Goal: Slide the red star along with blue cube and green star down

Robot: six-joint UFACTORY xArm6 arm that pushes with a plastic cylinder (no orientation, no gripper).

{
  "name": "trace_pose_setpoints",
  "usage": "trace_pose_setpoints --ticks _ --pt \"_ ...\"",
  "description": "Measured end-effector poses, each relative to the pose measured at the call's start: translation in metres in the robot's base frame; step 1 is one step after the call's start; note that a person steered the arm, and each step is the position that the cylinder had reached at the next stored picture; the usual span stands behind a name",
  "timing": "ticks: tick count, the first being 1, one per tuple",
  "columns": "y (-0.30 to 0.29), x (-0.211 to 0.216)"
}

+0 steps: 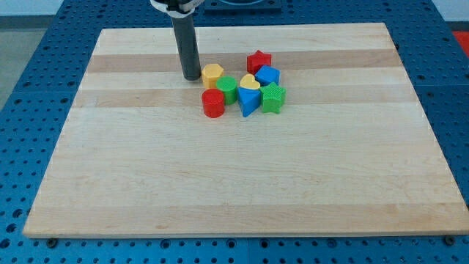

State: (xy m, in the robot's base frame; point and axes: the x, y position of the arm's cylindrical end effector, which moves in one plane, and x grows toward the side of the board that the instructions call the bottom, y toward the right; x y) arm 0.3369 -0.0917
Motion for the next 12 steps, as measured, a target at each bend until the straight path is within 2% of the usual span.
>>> trace_pose_setpoints --ticks 1,2,3,4,5,6,8,12 --pt "0.034 -0.002" --pt "0.044 -0.005" --pt "0.013 -0.015" --pt "0.028 -0.068" --pt "0.090 -0.101" --pt "0.108 -0.091" --pt "0.110 -0.063" --pt "0.111 -0.036"
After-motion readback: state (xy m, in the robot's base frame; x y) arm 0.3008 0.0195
